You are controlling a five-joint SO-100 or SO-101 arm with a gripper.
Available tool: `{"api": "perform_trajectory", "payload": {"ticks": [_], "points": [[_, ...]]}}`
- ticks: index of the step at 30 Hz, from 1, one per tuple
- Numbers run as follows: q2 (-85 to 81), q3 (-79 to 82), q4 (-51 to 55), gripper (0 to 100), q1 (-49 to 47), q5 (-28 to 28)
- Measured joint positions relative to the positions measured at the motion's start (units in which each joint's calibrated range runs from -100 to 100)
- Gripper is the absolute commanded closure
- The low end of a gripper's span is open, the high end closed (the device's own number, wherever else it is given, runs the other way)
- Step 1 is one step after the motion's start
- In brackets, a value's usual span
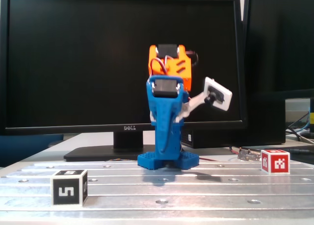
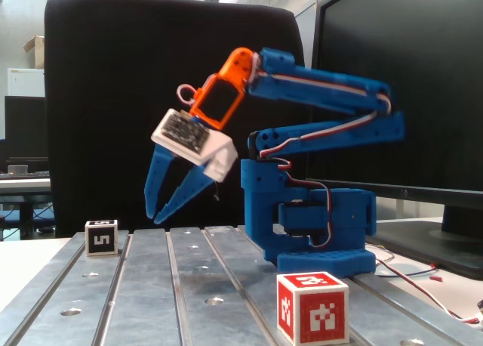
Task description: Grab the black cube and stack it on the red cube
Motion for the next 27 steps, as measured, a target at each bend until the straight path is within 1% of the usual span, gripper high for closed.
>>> {"api": "perform_trajectory", "payload": {"ticks": [6, 16, 19, 22, 25, 27], "points": [[16.24, -11.59, 0.0, 99, 3.56, 0.73], [42.54, -32.25, 1.38, 99, 6.0, 1.47], [49.89, -37.59, 1.8, 99, 7.04, 3.83], [56.49, -42.84, 2.84, 99, 8.07, 4.67], [62.66, -49.91, 5.67, 99, 9.26, 5.09], [66.64, -55.34, 8.25, 99, 10.0, 6.51]]}}
